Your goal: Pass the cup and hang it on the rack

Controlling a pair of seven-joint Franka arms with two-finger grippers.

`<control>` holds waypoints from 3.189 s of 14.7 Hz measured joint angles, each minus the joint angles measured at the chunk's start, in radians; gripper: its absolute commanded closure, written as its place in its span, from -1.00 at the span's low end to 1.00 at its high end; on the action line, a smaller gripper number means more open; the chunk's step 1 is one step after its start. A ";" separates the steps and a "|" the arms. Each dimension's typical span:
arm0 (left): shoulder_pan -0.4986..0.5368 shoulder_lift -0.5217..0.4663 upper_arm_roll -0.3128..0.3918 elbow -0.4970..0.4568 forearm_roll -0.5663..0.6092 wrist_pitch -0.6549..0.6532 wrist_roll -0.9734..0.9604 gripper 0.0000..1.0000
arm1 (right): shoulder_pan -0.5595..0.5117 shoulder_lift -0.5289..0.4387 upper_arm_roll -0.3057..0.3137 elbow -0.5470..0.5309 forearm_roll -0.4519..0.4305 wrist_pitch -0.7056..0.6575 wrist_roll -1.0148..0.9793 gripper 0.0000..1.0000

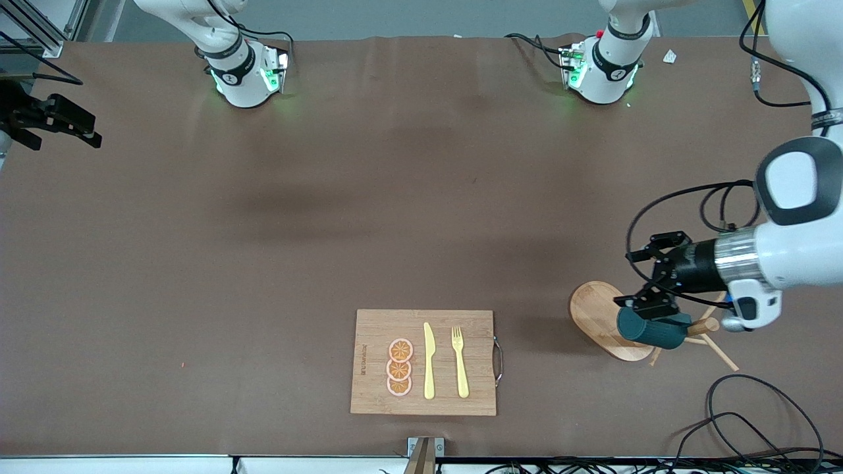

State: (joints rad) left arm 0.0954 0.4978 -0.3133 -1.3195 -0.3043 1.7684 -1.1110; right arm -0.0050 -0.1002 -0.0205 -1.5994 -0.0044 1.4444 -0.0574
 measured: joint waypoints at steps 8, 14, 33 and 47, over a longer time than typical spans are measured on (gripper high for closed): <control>-0.014 -0.049 -0.114 0.003 0.361 -0.052 0.211 -1.00 | -0.002 0.000 -0.007 0.000 0.000 0.005 0.000 -1.00; -0.002 -0.164 -0.092 0.005 0.391 -0.138 0.498 -1.00 | -0.002 0.000 -0.008 0.000 0.000 0.006 0.000 -1.00; -0.051 -0.564 0.175 -0.223 0.305 -0.352 0.992 -1.00 | -0.008 0.000 -0.013 -0.001 0.000 0.041 0.000 -1.00; -0.054 -0.592 0.147 -0.271 0.302 -0.282 0.996 -1.00 | -0.021 0.000 -0.013 -0.007 0.000 0.030 0.000 -1.00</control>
State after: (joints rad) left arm 0.0412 -0.0938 -0.1665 -1.5904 -0.0028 1.4861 -0.1155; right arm -0.0262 -0.1001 -0.0337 -1.6067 -0.0044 1.4744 -0.0573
